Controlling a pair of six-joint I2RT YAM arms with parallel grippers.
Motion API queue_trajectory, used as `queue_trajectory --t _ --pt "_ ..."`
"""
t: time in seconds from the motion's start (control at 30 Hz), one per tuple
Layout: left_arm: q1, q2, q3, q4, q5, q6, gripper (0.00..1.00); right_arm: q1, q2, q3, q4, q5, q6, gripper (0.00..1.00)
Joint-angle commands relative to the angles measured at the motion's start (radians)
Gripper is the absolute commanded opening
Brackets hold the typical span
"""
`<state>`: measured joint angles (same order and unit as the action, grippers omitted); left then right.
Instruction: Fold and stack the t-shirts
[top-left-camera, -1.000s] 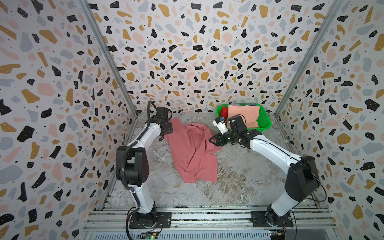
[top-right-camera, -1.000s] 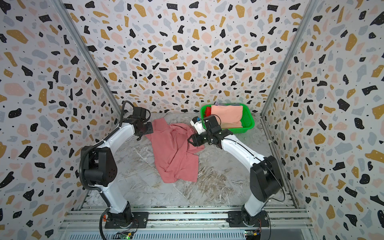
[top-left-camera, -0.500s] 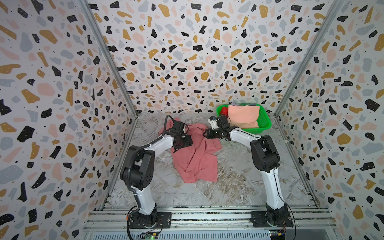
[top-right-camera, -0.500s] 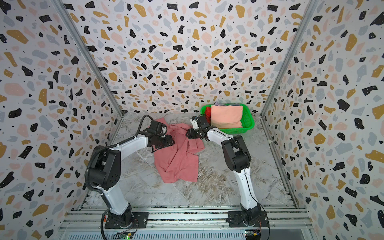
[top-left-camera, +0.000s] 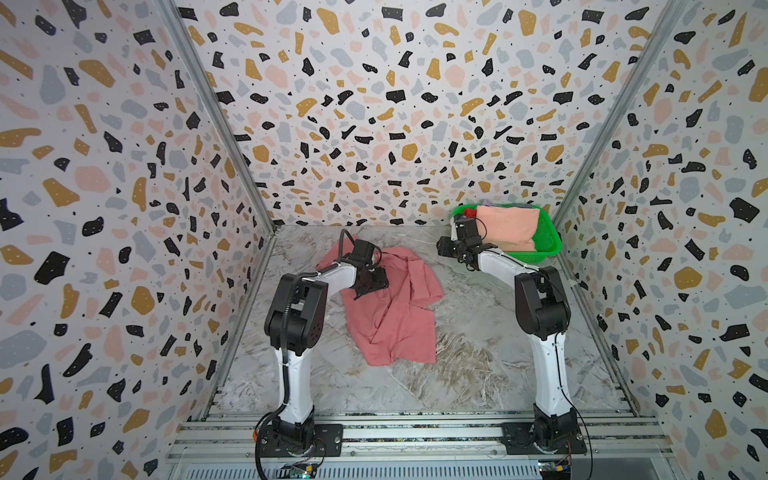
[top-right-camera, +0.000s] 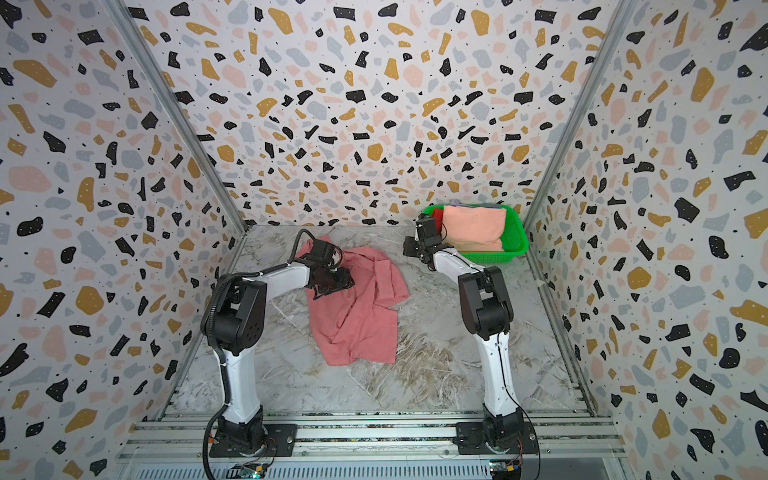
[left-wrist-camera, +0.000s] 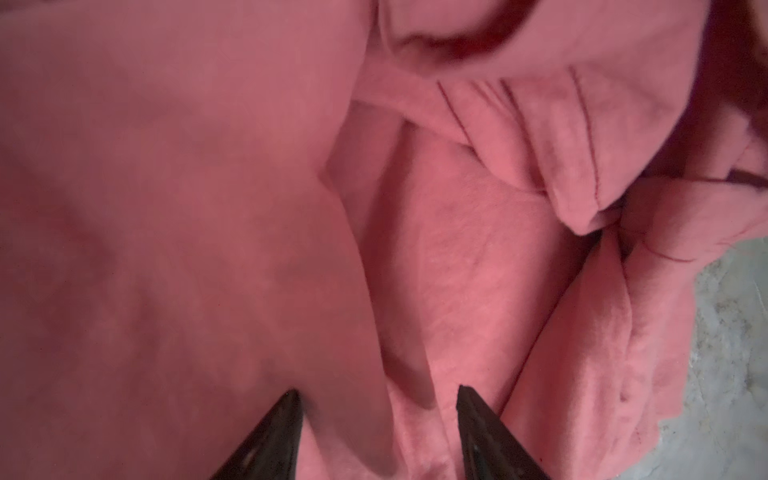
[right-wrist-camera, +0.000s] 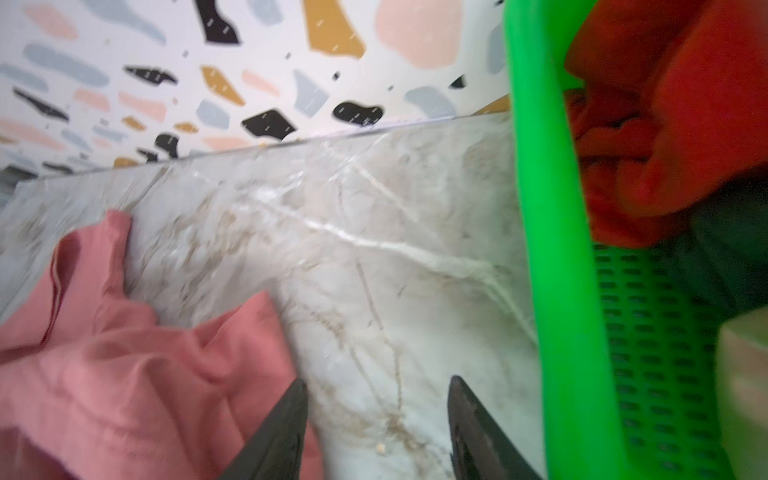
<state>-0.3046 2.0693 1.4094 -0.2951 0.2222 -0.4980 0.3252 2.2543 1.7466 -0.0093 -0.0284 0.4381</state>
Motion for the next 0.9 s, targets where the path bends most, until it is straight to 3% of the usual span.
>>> queue_trajectory --t 0.0,0.17,0.27,0.4,0.53,0.63,0.87 --pt "0.018 0.025 0.032 -0.040 -0.015 0.028 0.61 -0.057 -0.003 0.028 0.000 0.134 0.060 0.55" --pt "0.032 0.010 0.052 -0.077 -0.039 0.067 0.62 -0.105 -0.019 0.047 -0.070 0.182 0.062 0.54" --pt "0.033 -0.035 0.051 -0.103 -0.042 0.106 0.61 -0.104 -0.075 0.021 -0.089 0.181 -0.012 0.54" --pt "0.026 -0.144 -0.014 -0.151 -0.014 0.164 0.62 -0.041 -0.232 -0.137 -0.041 0.026 -0.125 0.56" --pt "0.013 -0.244 -0.090 -0.225 0.002 0.215 0.62 0.048 -0.323 -0.265 -0.016 -0.132 -0.117 0.59" --pt "-0.026 -0.307 -0.145 -0.245 0.035 0.244 0.62 0.105 -0.310 -0.255 -0.043 -0.138 -0.089 0.59" --pt "-0.112 -0.314 -0.239 -0.243 -0.055 0.205 0.62 0.175 -0.175 -0.162 -0.073 -0.194 -0.036 0.61"
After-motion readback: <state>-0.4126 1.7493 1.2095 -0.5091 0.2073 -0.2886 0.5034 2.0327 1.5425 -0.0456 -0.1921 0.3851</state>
